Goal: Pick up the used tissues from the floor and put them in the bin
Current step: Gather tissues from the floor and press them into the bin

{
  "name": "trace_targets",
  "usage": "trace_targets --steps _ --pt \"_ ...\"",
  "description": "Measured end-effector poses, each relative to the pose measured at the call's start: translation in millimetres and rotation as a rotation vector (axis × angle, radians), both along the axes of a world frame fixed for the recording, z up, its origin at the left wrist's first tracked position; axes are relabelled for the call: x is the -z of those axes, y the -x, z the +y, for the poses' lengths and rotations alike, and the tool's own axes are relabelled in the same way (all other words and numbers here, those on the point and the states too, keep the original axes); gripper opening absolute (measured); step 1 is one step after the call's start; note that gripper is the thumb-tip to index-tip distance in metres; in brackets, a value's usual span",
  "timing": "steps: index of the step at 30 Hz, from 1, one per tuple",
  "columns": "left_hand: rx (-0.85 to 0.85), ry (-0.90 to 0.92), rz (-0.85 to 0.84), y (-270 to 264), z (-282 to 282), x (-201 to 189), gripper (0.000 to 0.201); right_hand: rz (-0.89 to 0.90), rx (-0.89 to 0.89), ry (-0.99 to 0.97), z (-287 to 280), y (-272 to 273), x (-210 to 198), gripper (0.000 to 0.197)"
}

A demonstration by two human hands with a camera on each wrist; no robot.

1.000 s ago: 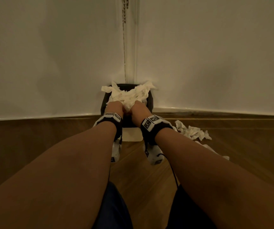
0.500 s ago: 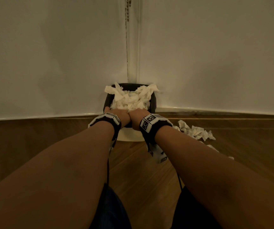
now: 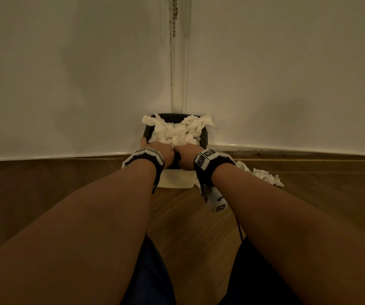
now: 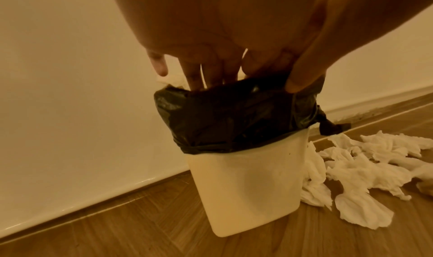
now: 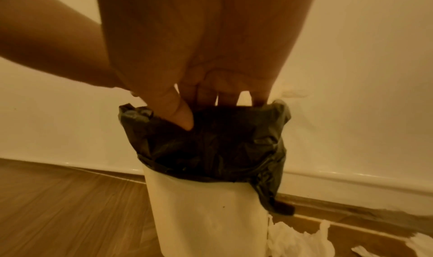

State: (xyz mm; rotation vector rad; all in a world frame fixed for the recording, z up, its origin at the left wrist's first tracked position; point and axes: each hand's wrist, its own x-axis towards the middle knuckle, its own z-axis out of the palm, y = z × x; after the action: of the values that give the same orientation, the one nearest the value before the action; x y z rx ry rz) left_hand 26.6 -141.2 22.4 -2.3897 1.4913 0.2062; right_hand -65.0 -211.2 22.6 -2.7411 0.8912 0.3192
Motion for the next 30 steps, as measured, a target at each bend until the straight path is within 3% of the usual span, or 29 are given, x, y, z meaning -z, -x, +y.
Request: trace_targets --steps 4,8,13,19,22,26,30 --pt "-0.038 0.187 0.06 0.4 4.2 -17.0 0.042 -0.044 0.017 -0.121 5.8 25.8 -24.6 0.047" --pt "-0.077 0.255 0.058 11.6 11.5 -42.5 0.037 -0.088 0.055 -0.085 11.4 51.7 -50.7 0.052" --pt "0.005 0.384 0.034 36.9 12.7 -71.1 0.03 -0.171 0.113 -0.028 18.4 87.4 -71.7 0.044" --pt "0.099 0.471 0.236 77.7 -13.7 -89.6 0.034 -0.249 0.259 0.005 -7.0 143.8 -81.3 0.038" --pt "0.254 0.443 0.236 112.0 -32.0 -74.7 0.036 -0.231 0.384 -0.018 -26.7 170.5 -67.7 0.037" --pt "0.391 0.276 0.267 149.4 -50.9 -37.1 0.038 -0.093 0.406 -0.027 -43.4 192.2 -34.3 0.034" --pt "0.291 0.203 0.403 155.4 -61.6 16.3 0.036 0.035 0.365 -0.068 -52.1 199.6 1.8 0.037"
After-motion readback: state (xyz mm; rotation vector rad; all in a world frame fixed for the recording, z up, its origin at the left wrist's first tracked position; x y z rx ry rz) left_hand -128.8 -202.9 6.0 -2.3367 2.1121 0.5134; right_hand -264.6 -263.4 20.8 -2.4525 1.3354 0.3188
